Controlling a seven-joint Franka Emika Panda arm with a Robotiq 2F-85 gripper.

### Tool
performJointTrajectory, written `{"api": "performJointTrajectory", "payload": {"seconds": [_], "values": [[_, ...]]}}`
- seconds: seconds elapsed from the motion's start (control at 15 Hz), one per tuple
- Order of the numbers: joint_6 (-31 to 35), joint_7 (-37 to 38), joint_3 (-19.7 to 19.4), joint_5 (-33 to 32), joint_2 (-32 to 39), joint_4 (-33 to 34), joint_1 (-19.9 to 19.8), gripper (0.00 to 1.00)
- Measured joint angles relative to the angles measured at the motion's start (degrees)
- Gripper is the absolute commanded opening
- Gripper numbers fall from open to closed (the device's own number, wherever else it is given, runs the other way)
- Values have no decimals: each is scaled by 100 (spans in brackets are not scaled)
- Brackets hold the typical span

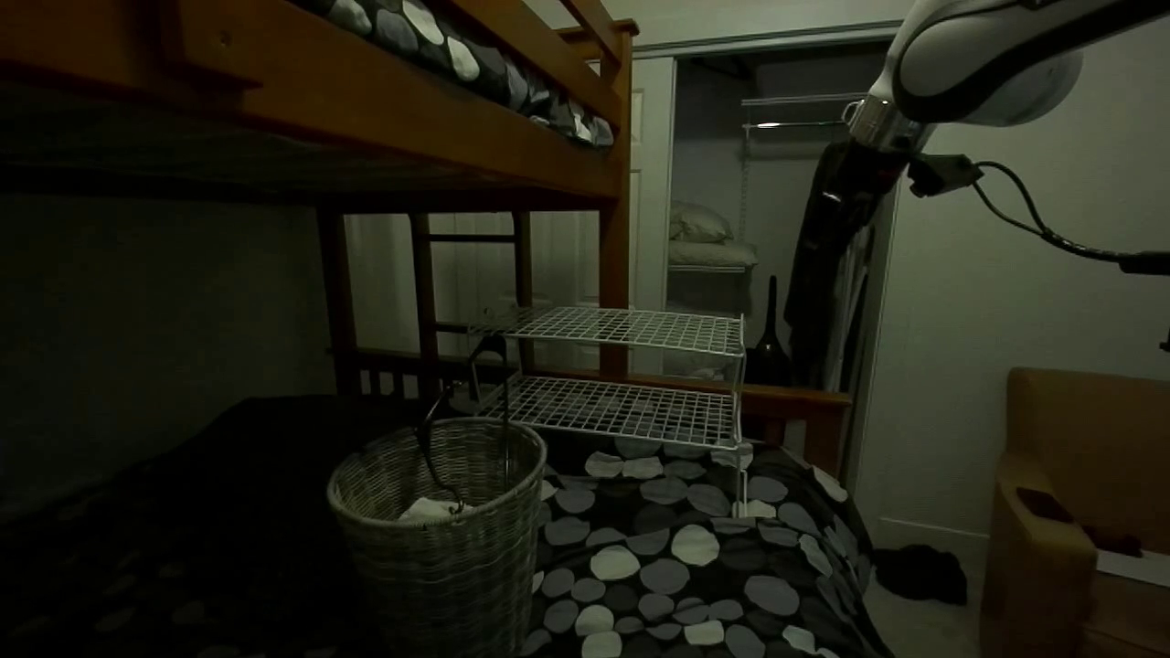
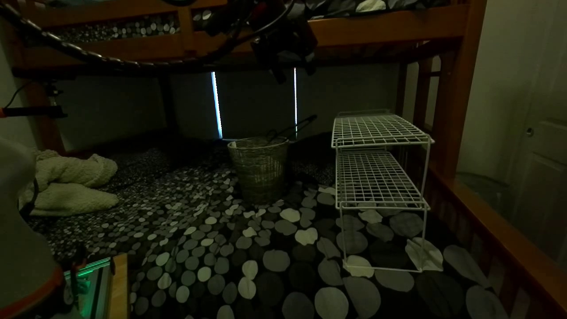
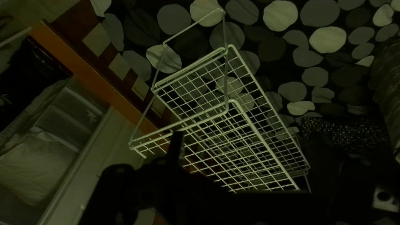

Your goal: Turn the metal object to the left

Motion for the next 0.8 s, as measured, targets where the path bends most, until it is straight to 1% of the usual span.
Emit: {"api": "performJointTrajectory", "payload": {"seconds": [0.27, 0.4, 0.6, 0.8], "values": [[46, 9, -7, 83, 87, 14, 8, 100], [342, -63, -91, 323, 441, 86, 62, 100], [959, -625, -335, 776, 1457, 563, 176, 100], [1264, -1547, -443, 1301, 2575, 1441, 210, 100]]}}
